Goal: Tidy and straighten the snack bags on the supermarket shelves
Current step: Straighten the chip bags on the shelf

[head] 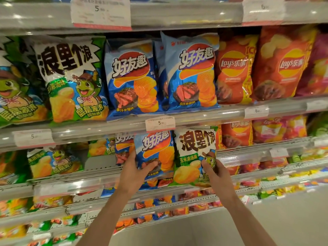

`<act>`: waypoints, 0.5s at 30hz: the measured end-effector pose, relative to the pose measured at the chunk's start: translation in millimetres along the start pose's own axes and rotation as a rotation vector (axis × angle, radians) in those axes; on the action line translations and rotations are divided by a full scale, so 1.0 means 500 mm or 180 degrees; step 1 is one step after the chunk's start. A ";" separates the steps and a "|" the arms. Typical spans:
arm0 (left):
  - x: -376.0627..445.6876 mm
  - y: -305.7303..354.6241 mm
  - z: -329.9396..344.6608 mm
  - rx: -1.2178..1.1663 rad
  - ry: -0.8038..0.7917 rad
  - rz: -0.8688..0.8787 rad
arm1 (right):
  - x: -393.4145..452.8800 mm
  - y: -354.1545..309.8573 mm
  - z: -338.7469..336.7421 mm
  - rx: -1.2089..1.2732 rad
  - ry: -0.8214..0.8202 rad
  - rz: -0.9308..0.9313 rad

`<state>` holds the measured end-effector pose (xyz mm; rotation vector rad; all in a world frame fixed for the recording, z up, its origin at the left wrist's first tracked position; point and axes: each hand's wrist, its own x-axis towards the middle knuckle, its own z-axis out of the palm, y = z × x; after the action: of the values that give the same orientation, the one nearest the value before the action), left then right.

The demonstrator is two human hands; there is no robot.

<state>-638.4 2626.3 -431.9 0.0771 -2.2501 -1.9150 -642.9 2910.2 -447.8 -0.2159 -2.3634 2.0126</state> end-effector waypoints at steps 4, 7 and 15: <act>0.022 0.008 0.013 0.0327 0.0117 0.0207 | -0.005 -0.002 -0.010 0.0014 0.0106 -0.0161; 0.050 0.007 0.032 0.0560 0.0204 0.0302 | -0.009 -0.001 -0.021 0.0046 0.0204 -0.0200; 0.121 0.018 0.077 0.1238 0.0383 0.0158 | -0.014 -0.002 -0.041 0.0106 0.0271 -0.0143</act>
<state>-703.8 2655.5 -422.4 0.1820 -2.4800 -1.3855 -633.8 2929.5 -443.2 -0.2402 -2.2617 1.9799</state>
